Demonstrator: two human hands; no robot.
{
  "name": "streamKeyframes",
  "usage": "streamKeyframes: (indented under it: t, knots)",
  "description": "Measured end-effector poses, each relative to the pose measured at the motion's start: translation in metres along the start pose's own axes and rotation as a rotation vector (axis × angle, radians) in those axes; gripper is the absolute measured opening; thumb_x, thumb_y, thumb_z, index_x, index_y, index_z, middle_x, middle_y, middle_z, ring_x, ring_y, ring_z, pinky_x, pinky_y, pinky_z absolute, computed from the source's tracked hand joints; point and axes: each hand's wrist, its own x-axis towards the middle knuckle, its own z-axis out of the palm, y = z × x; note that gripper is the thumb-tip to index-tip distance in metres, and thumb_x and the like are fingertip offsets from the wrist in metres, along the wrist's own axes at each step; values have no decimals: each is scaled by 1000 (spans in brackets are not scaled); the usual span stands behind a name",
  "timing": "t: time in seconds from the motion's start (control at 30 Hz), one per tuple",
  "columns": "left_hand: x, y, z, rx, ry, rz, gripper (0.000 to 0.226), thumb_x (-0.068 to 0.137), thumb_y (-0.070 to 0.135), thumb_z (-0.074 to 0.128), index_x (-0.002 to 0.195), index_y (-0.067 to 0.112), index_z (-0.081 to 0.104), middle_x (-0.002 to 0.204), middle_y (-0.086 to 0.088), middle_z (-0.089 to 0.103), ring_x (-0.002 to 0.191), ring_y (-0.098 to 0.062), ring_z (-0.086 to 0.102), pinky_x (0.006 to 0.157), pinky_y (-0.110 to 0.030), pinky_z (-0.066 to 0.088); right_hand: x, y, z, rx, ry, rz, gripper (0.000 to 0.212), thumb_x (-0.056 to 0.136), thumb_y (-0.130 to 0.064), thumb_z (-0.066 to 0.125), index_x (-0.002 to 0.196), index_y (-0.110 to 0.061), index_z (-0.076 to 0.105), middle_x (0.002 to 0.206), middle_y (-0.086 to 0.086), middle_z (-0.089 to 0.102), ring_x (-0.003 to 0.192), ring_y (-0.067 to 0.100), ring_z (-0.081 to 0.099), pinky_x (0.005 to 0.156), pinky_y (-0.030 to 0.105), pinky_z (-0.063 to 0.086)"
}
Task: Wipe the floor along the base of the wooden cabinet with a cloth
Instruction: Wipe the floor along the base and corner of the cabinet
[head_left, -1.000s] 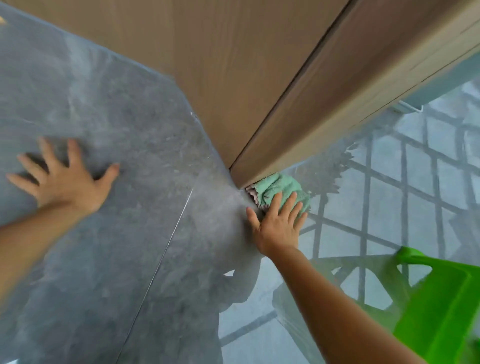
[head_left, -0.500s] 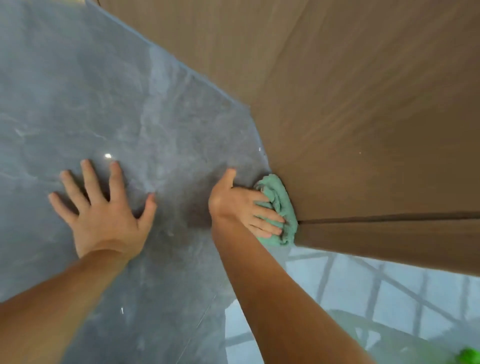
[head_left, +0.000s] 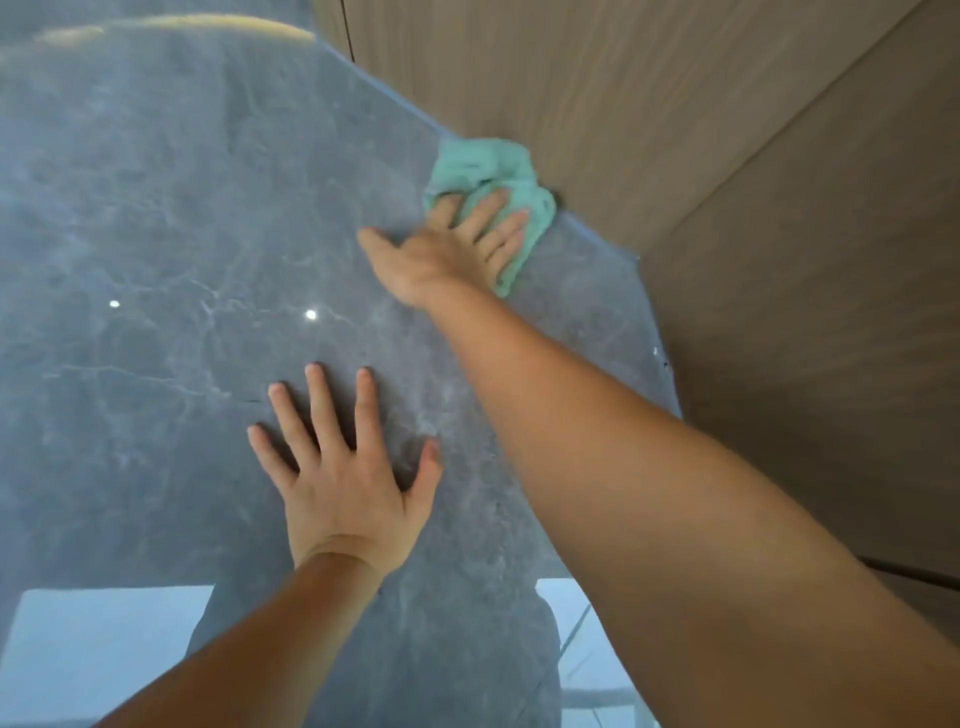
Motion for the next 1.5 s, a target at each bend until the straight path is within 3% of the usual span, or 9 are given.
streamKeyframes:
  t: [0.07,0.17,0.47,0.57,0.83,0.93,1.1,1.3,1.5]
  knots:
    - [0,-1,3,-8,7,1,89,82,70,35,153,19,26,162,-26,18,148,-51,8,115,-71,8,-11,-2,10,-145,-71,-382,96,75,-77,41,152,-29,9,161,14,-15,143,43,-23,116,51,-15]
    - [0,2,4,-30,32,-3,88,82,70,36,153,19,27,162,-26,18,148,-51,8,115,-71,8,14,19,-12,-310,-88,-590,78,85,-72,35,151,-39,10,164,2,-9,148,34,-14,120,49,-5]
    - [0,-1,11,-93,82,-2,87,83,73,34,153,23,23,162,-24,15,148,-51,7,114,-72,4,-58,188,-32,-410,77,-351,85,88,-70,31,152,-17,13,162,16,-2,148,37,-6,121,49,2]
    - [-1,1,6,-98,70,7,86,83,71,35,152,22,22,162,-25,14,147,-52,6,113,-73,4,-130,239,-28,-472,-11,-303,87,84,-74,31,146,-13,30,161,23,-2,148,40,-4,121,50,5]
    - [-1,4,0,-154,37,13,86,83,72,34,152,23,18,162,-26,13,146,-56,8,108,-80,12,-283,318,-20,-475,-269,-179,102,79,-77,36,153,-14,7,161,20,1,146,44,-4,117,54,20]
    - [0,4,-1,-171,28,12,85,84,70,35,152,23,16,162,-27,12,144,-59,11,105,-82,14,-289,318,-14,-333,-338,-104,100,78,-79,34,153,-19,4,161,16,-14,142,40,-27,120,56,9]
    - [-2,-2,4,-150,35,34,84,86,70,32,153,22,13,161,-29,13,142,-62,14,104,-82,16,-241,259,14,-66,-171,-90,87,72,-73,53,136,-17,36,160,23,-10,140,53,-20,111,67,-5]
    - [-5,-7,6,-131,86,33,82,85,66,43,151,22,22,163,-25,15,148,-53,6,113,-75,5,-59,166,-26,-128,-139,-228,86,73,-80,47,147,-46,20,162,3,-17,142,42,-25,116,58,-13]
    - [-2,-10,8,-200,140,38,81,82,73,38,146,26,24,159,-25,18,140,-58,24,107,-76,26,-88,175,-25,-76,-107,-211,75,74,-82,42,141,-51,30,164,1,-8,144,41,-22,116,57,-12]
